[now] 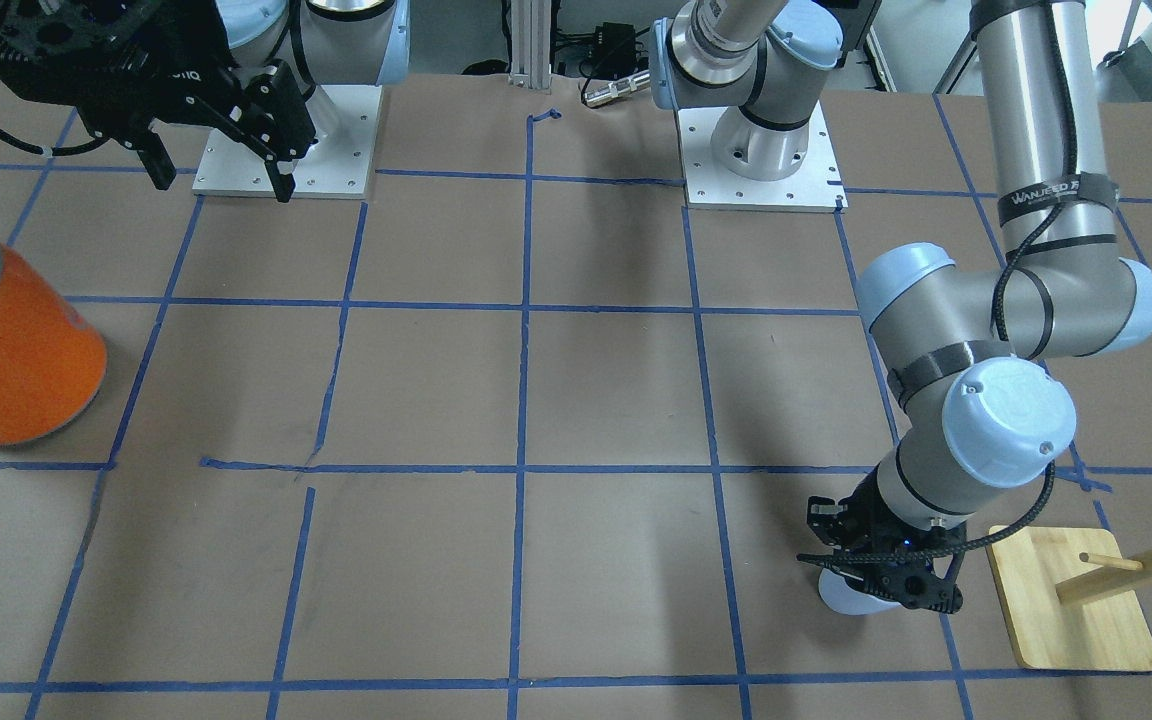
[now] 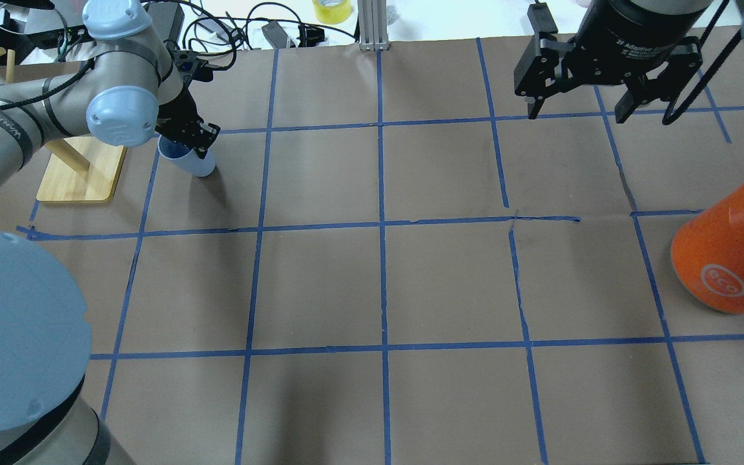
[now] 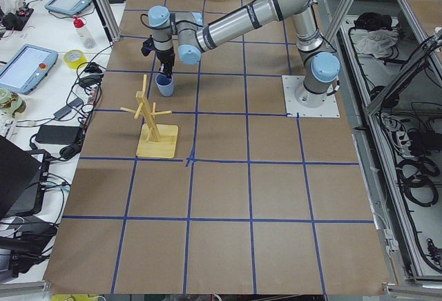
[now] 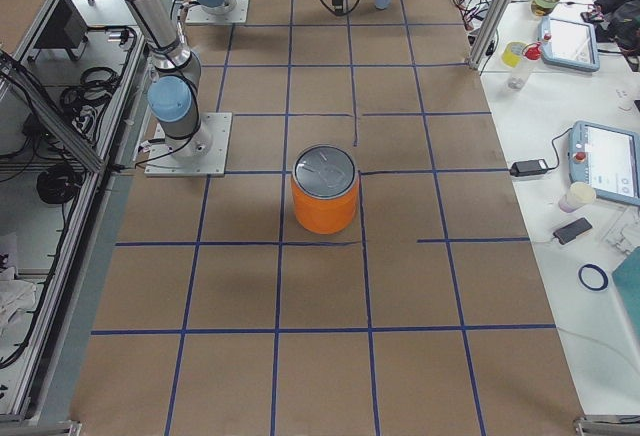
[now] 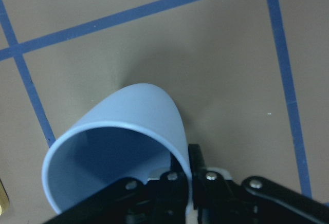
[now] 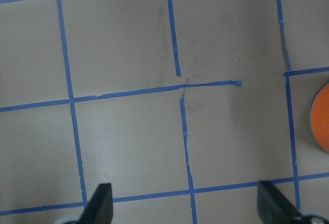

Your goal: Flip cup

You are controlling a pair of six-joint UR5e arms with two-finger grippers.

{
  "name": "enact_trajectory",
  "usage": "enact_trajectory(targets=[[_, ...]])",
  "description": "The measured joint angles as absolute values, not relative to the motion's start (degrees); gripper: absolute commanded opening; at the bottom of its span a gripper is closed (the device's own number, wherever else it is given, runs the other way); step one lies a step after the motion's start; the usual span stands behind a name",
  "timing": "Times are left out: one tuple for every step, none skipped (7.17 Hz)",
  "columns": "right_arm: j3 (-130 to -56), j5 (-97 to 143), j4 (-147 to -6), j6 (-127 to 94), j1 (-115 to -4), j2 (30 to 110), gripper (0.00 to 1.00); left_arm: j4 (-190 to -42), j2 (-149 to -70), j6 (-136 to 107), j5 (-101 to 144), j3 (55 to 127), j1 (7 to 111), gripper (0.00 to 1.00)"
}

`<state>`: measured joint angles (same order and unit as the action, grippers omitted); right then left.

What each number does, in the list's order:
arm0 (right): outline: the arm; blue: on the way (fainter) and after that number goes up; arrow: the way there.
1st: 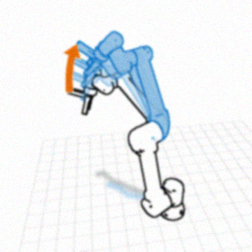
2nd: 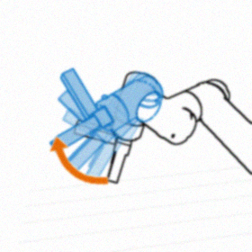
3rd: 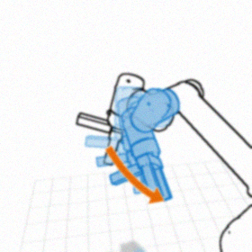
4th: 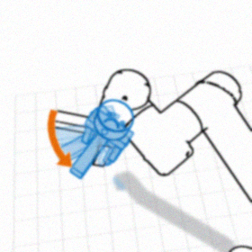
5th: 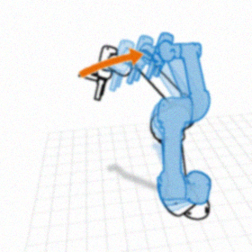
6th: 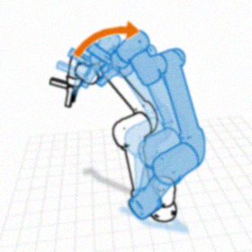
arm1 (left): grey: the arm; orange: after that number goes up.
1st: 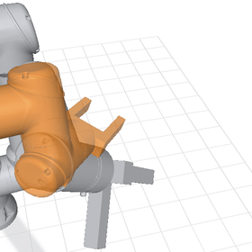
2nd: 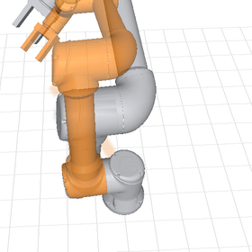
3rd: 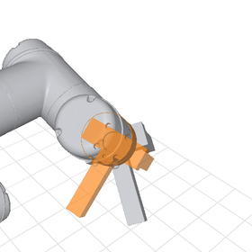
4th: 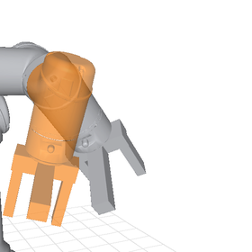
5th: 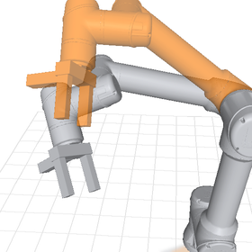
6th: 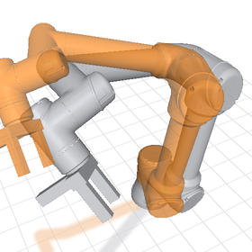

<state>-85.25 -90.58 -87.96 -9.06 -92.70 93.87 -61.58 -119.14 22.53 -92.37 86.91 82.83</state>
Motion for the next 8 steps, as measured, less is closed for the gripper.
enact_trajectory(targets=[[-85.25, -90.60, -87.92, -9.06, -92.71, 93.87, 1.00, -62.53, -118.04, 22.37, -92.22, 86.77, 83.02, 1.00], [-85.25, -90.61, -87.90, -9.05, -92.72, 93.87, 1.00, -65.07, -116.39, 22.07, -92.15, 86.43, 83.27, 1.00], [-85.25, -90.61, -87.91, -9.05, -92.72, 93.87, 1.00, -69.71, -113.61, 21.20, -91.89, 85.90, 83.59, 1.00], [-85.25, -90.61, -87.93, -9.05, -92.72, 93.87, 1.00, -74.19, -110.29, 19.61, -91.24, 85.65, 84.13, 1.00], [-85.25, -90.61, -87.91, -9.05, -92.73, 93.87, 1.00, -77.21, -106.64, 16.99, -90.60, 85.61, 85.49, 1.00], [-85.25, -90.60, -87.90, -9.06, -92.72, 93.87, 1.00, -79.28, -102.76, 13.41, -90.52, 85.54, 88.06, 1.00], [-85.25, -90.56, -87.90, -9.05, -92.72, 93.87, 1.00, -82.17, -98.60, 10.39, -90.76, 85.31, 90.75, 1.00], [-85.25, -90.54, -87.91, -9.03, -92.72, 93.87, 1.00, -86.00, -94.34, 8.73, -90.94, 85.10, 92.38, 1.00]])
